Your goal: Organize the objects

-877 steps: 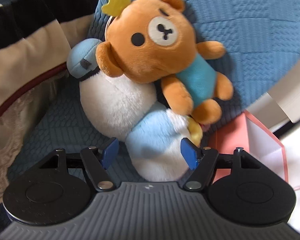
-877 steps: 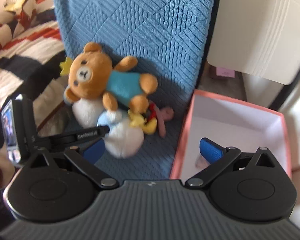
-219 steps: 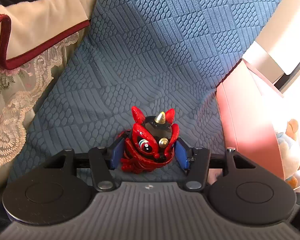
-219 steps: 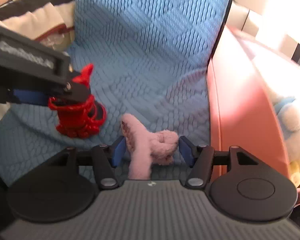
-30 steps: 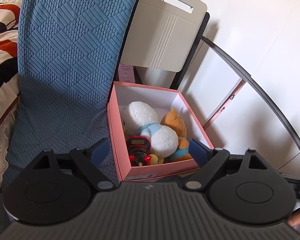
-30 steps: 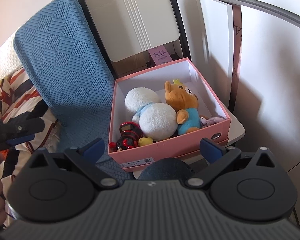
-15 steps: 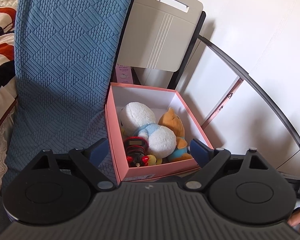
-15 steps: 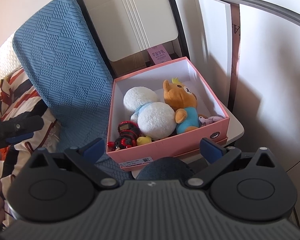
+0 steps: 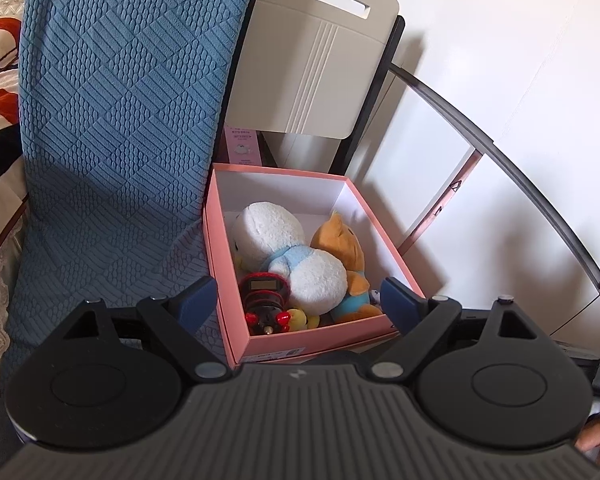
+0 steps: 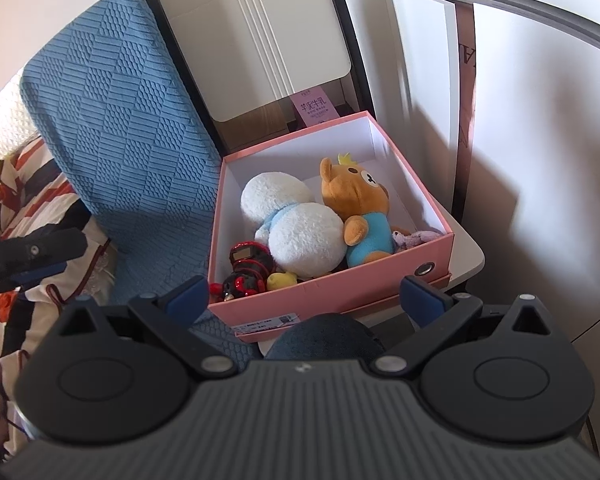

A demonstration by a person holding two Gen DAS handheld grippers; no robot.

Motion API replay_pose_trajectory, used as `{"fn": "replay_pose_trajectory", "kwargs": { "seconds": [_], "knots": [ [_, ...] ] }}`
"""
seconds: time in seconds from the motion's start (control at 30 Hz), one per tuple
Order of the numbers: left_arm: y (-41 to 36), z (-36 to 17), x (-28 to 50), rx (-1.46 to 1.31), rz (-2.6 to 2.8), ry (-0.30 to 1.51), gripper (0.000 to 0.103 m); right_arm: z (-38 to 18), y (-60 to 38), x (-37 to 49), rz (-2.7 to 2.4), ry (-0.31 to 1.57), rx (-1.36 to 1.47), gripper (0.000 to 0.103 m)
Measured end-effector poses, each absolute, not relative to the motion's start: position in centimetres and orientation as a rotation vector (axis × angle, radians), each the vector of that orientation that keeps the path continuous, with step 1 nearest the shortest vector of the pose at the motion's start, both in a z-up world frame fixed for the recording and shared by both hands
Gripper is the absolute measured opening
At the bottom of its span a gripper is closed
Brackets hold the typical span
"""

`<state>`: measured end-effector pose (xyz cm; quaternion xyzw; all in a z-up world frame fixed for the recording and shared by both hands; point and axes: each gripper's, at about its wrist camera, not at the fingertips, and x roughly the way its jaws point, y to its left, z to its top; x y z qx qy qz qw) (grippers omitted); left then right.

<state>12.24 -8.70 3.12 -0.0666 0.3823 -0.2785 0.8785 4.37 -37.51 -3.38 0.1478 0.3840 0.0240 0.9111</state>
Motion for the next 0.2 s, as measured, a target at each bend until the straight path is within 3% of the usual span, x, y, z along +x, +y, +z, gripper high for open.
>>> {"fn": "replay_pose_trajectory", "kwargs": {
  "seconds": [0.2],
  "knots": [
    [-8.82,3.27,12.19,-0.168,-0.585,0.792,0.091,-3.33,-37.71,4.26,0.044,0.791,0.305,0.103]
  ]
}}
